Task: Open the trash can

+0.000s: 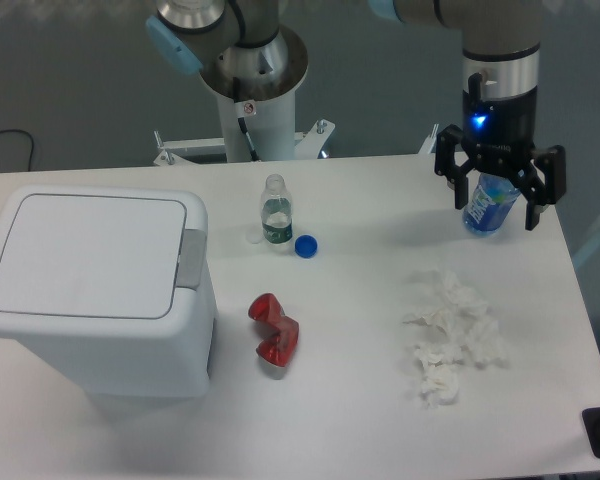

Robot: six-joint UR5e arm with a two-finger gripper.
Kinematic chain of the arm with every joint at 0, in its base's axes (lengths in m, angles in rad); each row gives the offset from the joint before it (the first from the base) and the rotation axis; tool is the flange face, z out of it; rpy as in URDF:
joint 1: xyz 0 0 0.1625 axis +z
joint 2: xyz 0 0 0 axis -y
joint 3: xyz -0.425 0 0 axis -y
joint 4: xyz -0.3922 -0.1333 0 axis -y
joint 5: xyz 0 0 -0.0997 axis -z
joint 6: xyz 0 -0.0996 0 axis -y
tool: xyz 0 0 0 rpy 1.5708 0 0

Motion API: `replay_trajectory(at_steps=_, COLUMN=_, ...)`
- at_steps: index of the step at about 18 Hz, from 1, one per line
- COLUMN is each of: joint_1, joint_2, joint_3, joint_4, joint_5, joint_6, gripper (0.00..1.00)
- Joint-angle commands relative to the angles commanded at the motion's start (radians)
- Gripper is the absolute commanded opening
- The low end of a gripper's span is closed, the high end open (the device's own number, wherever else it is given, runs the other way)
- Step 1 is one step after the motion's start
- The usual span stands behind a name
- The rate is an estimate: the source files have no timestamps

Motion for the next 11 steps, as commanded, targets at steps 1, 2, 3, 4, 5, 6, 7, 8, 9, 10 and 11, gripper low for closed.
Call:
replay_trajectory(at_steps=1, joint_1=0.000, joint_2=-0.005, joint_3=0.000, joint_4=0.000, joint_5=0.000, joint_6=0.000, gripper=1.00)
replay_trajectory(at_steps=2, joint_1=0.000, joint_2=-0.005, joint_3=0.000, joint_4=0.000, joint_5=0.000, joint_6=0.000, gripper=1.00)
replay_trajectory(at_steps=3, joint_1=-0.002, joint_2=-0.003, joint_3=0.000, joint_4=-0.002, joint_5=0.002, joint_6=0.000, gripper=1.00)
replay_trajectory(at_steps=4, joint_1=-0.002, joint_2=-0.003, joint_3=0.000, joint_4=-0.002, joint_5=0.000, joint_6=0.000, gripper=1.00)
replay_trajectory(at_steps=5, joint_1=-0.002, joint_2=-0.003, joint_3=0.000, joint_4=-0.002, joint_5=0.000, joint_6=0.000, gripper=1.00)
replay_trajectory(at_steps=6, joint_1=-0.002, joint_2=-0.003, joint_3=0.000, joint_4=-0.002, joint_5=0.000, joint_6=0.000, gripper=1.00)
replay_trajectory(at_steps=7, joint_1=-0.002, joint_2=-0.003, joint_3=0.000, joint_4=-0.002, joint_5=0.000, joint_6=-0.002, gripper=1.00)
replay_trajectory(at_steps=8, joint_1=-0.003, joint_2=-0.003, joint_3=0.000, joint_4=-0.002, joint_5=-0.002, joint_6=-0.002, gripper=1.00)
replay_trajectory(at_steps=9, joint_1=-0.003, joint_2=-0.005, joint_3=0.000, joint_4=-0.002, joint_5=-0.002, joint_6=-0.003, gripper=1.00)
replay_trajectory(at_steps=10, joint_1=-0.003, joint_2=-0.005, joint_3=0.000, joint_4=-0.002, joint_5=0.000, joint_6=-0.017, gripper=1.00)
replay_trajectory(at_steps=11, joint_1=-0.006, joint_2=-0.005, joint_3=0.000, joint_4=-0.002, joint_5=-0.002, joint_6=-0.041, gripper=1.00)
